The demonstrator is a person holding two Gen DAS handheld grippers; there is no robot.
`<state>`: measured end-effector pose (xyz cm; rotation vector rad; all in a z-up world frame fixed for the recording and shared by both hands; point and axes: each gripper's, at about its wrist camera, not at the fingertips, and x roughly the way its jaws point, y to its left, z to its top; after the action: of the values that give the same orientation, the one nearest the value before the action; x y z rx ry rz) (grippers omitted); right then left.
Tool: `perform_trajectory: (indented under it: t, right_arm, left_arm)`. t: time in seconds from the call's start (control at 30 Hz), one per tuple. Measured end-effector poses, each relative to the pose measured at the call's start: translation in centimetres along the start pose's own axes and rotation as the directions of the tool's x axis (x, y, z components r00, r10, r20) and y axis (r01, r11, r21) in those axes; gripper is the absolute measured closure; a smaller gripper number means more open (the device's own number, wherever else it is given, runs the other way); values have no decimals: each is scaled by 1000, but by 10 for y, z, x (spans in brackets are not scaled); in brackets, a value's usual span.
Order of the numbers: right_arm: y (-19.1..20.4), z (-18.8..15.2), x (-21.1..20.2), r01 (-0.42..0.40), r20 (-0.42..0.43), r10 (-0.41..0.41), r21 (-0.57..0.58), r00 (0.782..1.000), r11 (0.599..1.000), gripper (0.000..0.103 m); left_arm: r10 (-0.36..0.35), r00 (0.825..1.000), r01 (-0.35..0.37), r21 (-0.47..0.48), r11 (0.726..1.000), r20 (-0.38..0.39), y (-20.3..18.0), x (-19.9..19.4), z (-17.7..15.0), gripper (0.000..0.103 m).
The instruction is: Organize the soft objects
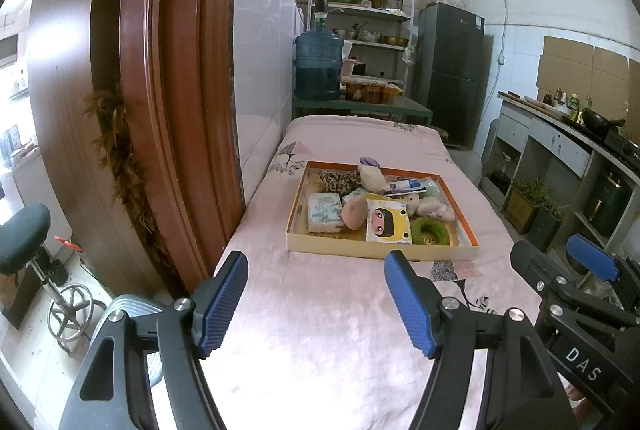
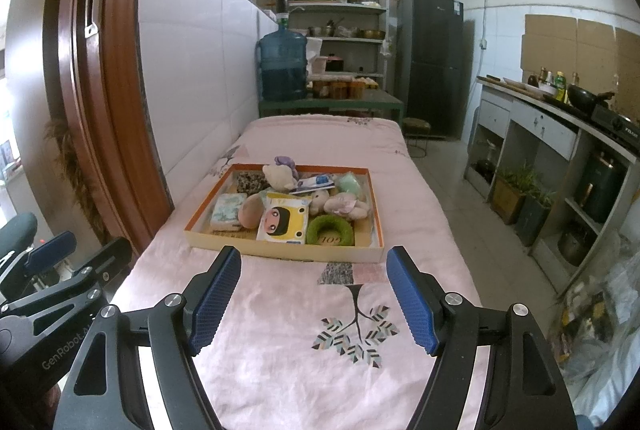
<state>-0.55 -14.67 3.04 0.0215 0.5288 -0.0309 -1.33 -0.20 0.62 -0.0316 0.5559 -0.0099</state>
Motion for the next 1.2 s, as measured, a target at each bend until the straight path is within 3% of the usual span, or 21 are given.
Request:
perform_trajectory:
  t: [1.2]
  right_arm:
    - [0, 0, 0, -1, -4, 1, 1, 1000, 1000, 26]
  left_arm:
    - [4, 1000, -4, 0, 1000, 1, 1, 1, -2, 32]
